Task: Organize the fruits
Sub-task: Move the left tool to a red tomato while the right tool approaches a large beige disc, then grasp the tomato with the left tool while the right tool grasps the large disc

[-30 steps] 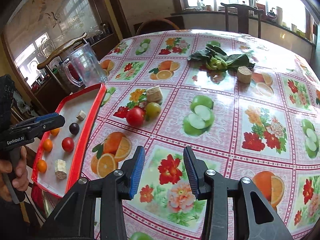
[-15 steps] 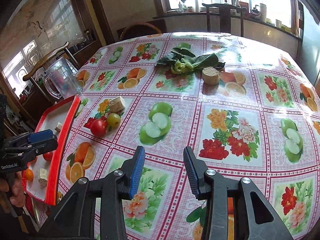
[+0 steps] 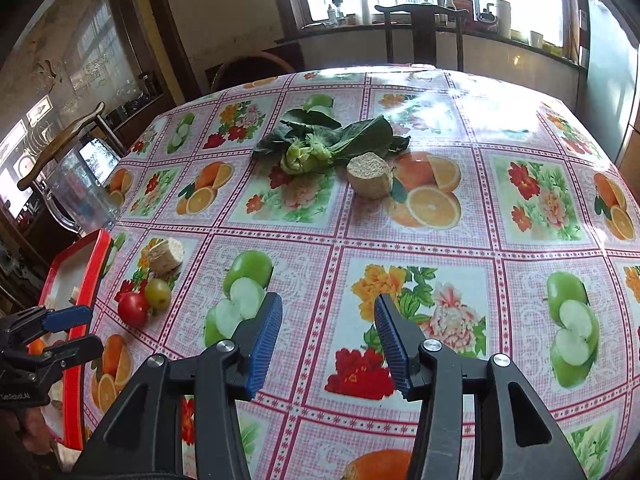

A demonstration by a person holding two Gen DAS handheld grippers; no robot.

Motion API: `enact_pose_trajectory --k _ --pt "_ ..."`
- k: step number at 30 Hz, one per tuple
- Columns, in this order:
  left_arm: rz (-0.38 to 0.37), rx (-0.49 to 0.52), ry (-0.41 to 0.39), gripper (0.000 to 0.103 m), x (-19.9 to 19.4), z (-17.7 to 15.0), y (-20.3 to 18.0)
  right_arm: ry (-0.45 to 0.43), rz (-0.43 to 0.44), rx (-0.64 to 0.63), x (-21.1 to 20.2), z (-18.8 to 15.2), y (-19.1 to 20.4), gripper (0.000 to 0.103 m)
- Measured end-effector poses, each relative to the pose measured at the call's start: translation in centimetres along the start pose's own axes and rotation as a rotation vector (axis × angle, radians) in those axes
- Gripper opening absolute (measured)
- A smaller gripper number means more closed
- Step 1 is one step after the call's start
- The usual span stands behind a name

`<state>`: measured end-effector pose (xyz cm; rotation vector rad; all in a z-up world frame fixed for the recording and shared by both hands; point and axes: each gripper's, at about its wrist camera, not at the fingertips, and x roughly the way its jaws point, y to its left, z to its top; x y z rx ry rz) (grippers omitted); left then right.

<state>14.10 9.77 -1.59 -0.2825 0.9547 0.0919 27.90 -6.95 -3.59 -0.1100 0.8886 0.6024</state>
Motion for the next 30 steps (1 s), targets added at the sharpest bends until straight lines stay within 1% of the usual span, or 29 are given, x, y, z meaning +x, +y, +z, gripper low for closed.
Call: enact_pose_trajectory --k 4,7,10,11,13,15,16,17,18,19,20,21,22,24,30 --pt "0.009 0.008 0.018 0.064 1.5 0.5 -0.2 -0.012 -0.025 0.017 2.2 2.1 -1.1 0.050" --pt "0.013 0.011 0.025 0.064 2.5 0.9 -0.2 0.001 -0.047 0.020 4.2 3.6 -1.7 0.050" --pt "0.018 0.007 0.032 0.064 3.3 1.2 0.0 -0.005 -0.070 0.019 5.7 4.9 -2.1 0.050" --pt "0.017 0.002 0.038 0.064 3.6 1.3 0.1 -0.006 -0.077 0.019 6.2 5.3 -2.2 0.051" --pt "0.004 -0.013 0.049 0.064 4.1 1.6 0.4 -0.019 -0.093 0.017 6.9 6.1 -2.4 0.056" --pt "0.011 -0.009 0.056 0.063 4.4 1.8 0.4 -0.026 -0.097 0.023 7.6 6.8 -2.6 0.057" --pt "0.015 -0.003 0.063 0.063 4.6 1.9 0.3 -0.033 -0.096 0.026 7.9 7.1 -2.7 0.056" --pt "0.018 0.008 0.059 0.059 4.6 2.0 0.1 -0.037 -0.095 0.027 8.1 7.3 -2.7 0.057" --pt "0.021 0.018 0.059 0.055 4.7 2.1 -0.1 -0.042 -0.092 0.029 8.1 7.4 -2.7 0.053" --pt "0.026 0.028 0.058 0.053 4.8 2.1 -0.2 -0.052 -0.083 0.033 7.9 7.4 -2.7 0.039" --pt "0.025 0.033 0.055 0.045 4.8 2.2 -0.3 -0.056 -0.085 0.038 7.7 7.2 -2.6 0.040" --pt "0.022 0.033 0.052 0.033 4.8 2.2 -0.4 -0.056 -0.087 0.040 7.4 6.8 -2.6 0.039" --pt "0.012 0.030 0.051 0.030 4.8 2.3 -0.3 -0.055 -0.077 0.044 7.0 6.4 -2.5 0.039" --pt "-0.014 0.018 0.050 0.030 4.7 2.3 -0.1 -0.055 -0.054 0.047 6.1 5.2 -2.3 0.039" --pt "-0.044 0.002 0.023 0.030 3.3 1.4 -0.9 -0.044 0.023 0.065 2.5 0.8 -0.9 0.039"
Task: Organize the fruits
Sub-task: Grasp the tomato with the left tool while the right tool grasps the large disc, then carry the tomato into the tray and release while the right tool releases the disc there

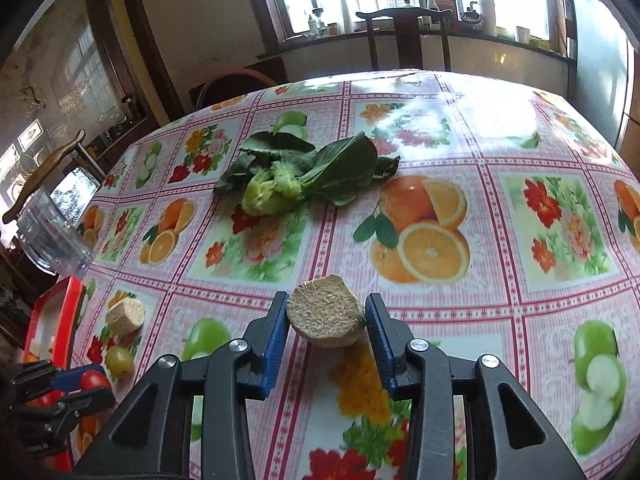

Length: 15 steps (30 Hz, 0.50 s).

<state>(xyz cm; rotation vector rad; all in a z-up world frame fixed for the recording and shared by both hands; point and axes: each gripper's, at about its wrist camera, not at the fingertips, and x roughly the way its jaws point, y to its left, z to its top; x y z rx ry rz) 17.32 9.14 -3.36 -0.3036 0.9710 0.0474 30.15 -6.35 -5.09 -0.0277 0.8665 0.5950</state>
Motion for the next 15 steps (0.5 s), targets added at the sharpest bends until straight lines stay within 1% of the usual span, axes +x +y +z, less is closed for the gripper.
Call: enact_pose_trajectory --k 4,8,12,15 --pt "-0.023 -0.017 -0.018 0.030 -1.2 -1.1 -0.2 -0.010 0.054 0.008 -2.9 -2.2 1.3 0.039" --pt "-0.028 -0.048 -0.050 0.030 -2.8 -2.3 0.1 -0.021 0.091 -0.005 -5.3 -4.1 3.1 0.039" --pt "-0.018 -0.066 -0.078 0.030 -4.2 -3.5 0.3 -0.022 0.119 -0.013 -6.9 -5.7 4.7 0.039" --pt "0.002 -0.083 -0.112 0.030 -5.5 -4.5 0.7 -0.027 0.134 -0.015 -8.1 -6.8 5.6 0.039"
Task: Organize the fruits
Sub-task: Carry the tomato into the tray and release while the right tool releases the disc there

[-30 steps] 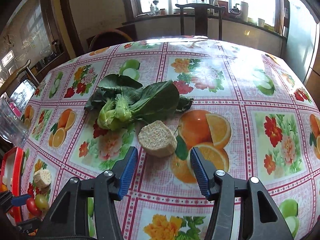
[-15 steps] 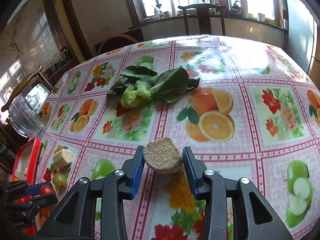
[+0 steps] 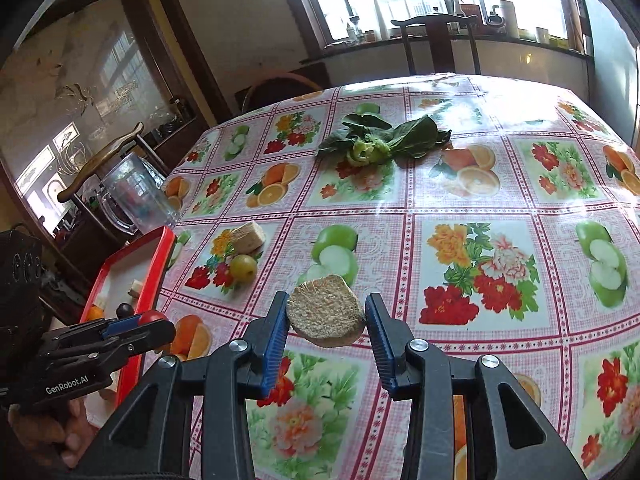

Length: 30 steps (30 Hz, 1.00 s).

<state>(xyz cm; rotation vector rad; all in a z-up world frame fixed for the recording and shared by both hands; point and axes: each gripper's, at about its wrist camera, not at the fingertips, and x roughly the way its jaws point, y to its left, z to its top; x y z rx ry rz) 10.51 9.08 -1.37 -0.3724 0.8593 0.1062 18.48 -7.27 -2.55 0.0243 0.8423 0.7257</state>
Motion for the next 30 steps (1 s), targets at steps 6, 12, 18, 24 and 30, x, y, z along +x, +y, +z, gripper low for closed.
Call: enact_pose_trajectory --k 6,12,18,24,30 --pt "0.018 -0.025 -0.040 0.030 -2.4 -1.5 1.1 -0.002 0.051 -0.011 -1.4 -1.6 2.7 0.039" --pt "0.028 -0.048 -0.049 0.030 -4.0 -3.0 2.5 -0.005 0.087 -0.030 -2.5 -2.6 5.3 0.039" --pt "0.029 -0.057 -0.073 0.030 -5.8 -4.1 3.2 0.002 0.110 -0.052 -3.1 -3.5 7.2 0.039" --pt "0.032 -0.064 -0.084 0.030 -6.9 -5.1 4.0 0.015 0.142 -0.065 -3.3 -4.5 8.7 0.039" --pt "0.045 -0.082 -0.090 0.030 -7.9 -5.8 5.1 0.024 0.163 -0.092 -3.2 -4.9 10.3 0.039"
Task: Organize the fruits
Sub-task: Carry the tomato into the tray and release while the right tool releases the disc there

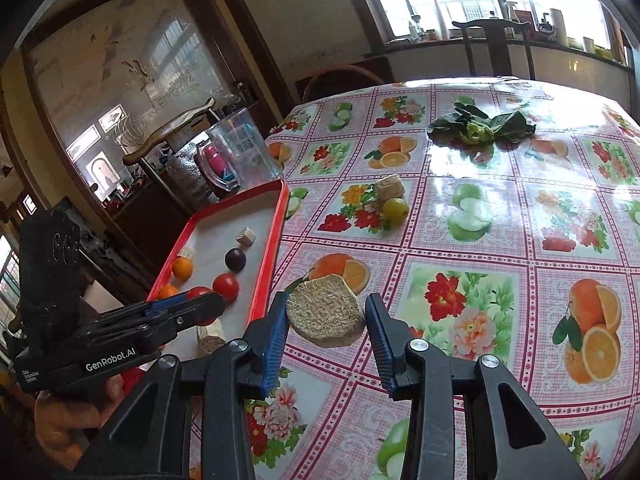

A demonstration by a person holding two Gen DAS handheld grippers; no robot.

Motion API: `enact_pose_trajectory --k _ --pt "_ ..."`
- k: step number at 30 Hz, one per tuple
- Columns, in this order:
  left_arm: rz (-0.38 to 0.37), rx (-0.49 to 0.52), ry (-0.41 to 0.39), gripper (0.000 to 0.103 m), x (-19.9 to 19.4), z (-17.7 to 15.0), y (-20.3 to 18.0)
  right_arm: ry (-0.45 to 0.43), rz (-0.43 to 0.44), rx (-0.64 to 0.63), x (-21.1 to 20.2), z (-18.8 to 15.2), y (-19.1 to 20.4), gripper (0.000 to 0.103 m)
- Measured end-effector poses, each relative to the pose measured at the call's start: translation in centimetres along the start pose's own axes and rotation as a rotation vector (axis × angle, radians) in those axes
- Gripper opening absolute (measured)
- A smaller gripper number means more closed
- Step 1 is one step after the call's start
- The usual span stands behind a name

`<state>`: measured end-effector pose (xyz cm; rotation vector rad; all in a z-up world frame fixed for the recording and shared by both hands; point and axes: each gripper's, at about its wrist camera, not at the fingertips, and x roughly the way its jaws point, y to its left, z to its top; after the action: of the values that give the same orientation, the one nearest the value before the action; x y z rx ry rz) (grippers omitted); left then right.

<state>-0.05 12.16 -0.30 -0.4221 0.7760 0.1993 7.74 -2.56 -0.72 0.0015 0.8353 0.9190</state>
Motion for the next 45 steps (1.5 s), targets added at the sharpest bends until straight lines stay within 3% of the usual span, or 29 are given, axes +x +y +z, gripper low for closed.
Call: enact_pose_trajectory --k 31,45 --pt "0.071 -0.119 -0.041 0.030 -2.5 -0.3 7.3 0.064 0.070 -0.091 4.3 0.7 5.8 0.039" --pt "0.139 -0.124 -0.048 0.030 -2.4 2.0 11.1 0.092 0.072 -0.145 9.3 4.8 7.4 0.039"
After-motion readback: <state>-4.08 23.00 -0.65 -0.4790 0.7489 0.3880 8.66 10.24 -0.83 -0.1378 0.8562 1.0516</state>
